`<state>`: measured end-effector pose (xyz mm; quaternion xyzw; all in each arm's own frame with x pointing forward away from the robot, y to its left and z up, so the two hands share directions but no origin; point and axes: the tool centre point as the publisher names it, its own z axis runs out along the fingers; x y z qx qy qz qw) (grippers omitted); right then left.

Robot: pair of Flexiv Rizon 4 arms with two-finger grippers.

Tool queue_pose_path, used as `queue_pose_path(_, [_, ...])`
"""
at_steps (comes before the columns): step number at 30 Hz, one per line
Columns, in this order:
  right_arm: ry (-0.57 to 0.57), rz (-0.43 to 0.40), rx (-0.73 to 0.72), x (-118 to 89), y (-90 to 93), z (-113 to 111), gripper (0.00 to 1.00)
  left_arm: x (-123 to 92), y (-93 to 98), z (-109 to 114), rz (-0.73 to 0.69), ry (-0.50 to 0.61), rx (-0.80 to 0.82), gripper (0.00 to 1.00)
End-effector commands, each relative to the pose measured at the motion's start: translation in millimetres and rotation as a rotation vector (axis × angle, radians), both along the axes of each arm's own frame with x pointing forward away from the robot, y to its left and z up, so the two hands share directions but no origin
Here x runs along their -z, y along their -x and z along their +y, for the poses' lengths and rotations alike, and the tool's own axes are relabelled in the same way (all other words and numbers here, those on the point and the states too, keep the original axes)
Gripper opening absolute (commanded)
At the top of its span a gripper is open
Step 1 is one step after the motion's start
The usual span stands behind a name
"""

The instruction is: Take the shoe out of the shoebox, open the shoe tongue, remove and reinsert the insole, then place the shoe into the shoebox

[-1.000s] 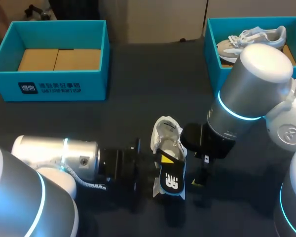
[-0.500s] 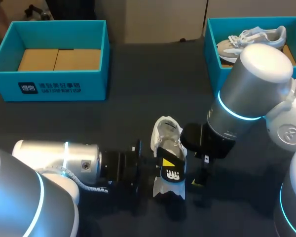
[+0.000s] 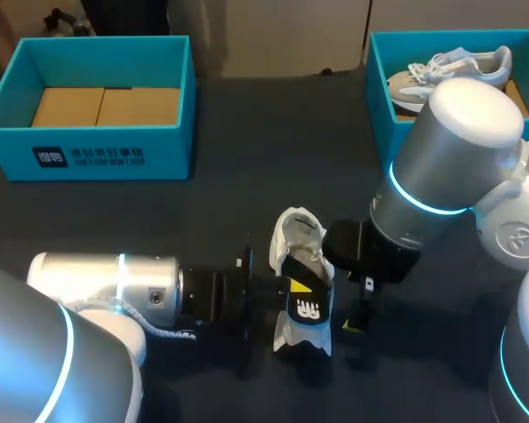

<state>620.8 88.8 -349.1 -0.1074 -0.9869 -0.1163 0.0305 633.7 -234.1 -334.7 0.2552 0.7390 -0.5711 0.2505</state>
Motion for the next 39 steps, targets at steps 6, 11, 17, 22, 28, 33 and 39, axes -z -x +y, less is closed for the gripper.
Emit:
queue_pose_path(6, [0.0,-0.001,0.001,1.1,0.8,0.4,1.0,8.7,-14.2,-6.0,-0.03,0.011,0.003,0.0])
queue_pose_path(11, [0.0,-0.001,0.001,1.1,0.8,0.4,1.0,13.9,-18.9,-5.9,-0.061,0.016,0.008,0.0])
queue_pose_path(17, [0.0,-0.001,0.001,1.1,0.8,0.4,1.0,17.7,-21.7,-5.4,-0.102,0.011,0.008,0.0])
queue_pose_path(22, [0.0,-0.001,0.001,1.1,0.8,0.4,1.0,18.0,-21.7,-5.3,-0.124,0.01,0.002,0.0])
queue_pose_path(28, [0.0,-0.001,0.001,1.1,0.8,0.4,1.0,13.7,-16.0,-4.4,-0.103,0.019,0.005,0.19])
queue_pose_path(33, [0.0,-0.001,0.001,1.1,0.8,0.4,1.0,5.4,-10.4,-2.8,-0.005,0.052,0.018,0.26])
queue_pose_path(39, [0.0,-0.001,0.001,1.1,0.8,0.4,1.0,-5.4,-1.7,-1.0,0.001,0.053,0.021,0.28])
